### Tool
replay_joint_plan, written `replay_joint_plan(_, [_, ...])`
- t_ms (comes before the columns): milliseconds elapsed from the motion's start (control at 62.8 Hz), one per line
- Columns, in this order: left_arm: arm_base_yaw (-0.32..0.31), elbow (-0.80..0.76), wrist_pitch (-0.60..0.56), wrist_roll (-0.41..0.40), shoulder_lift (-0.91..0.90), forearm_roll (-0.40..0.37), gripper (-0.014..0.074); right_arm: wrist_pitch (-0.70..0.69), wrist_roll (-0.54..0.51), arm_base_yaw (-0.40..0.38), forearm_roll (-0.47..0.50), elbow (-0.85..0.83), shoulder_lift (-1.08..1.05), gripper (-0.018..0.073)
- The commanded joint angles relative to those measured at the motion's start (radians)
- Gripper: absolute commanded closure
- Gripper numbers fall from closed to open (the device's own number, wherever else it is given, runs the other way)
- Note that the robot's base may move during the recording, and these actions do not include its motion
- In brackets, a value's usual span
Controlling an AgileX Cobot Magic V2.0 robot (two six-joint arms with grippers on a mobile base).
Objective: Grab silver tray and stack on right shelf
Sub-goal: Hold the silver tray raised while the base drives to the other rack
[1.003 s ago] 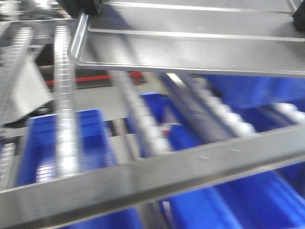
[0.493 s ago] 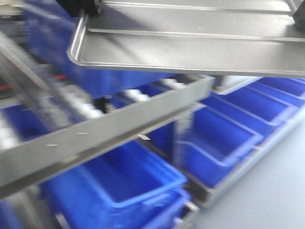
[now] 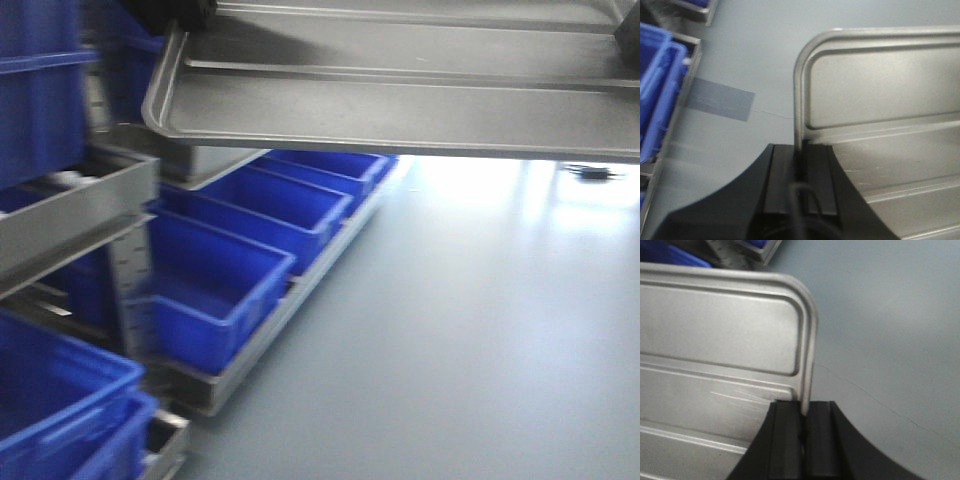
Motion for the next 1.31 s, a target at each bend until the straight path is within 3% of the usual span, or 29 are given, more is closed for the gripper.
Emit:
replay_joint_plan(0, [0.003, -0.032, 0.061, 0.000, -0.040, 0.094, 0.0689, -0.008, -0.013, -0.011, -0.091, -0.034, -0.019, 0.0503])
replay_joint_plan(1289, [0.003, -0.032, 0.061, 0.000, -0.040, 0.092, 0.0689, -0.004, -0.013, -0.011, -0.091, -0.034, -0.019, 0.0503])
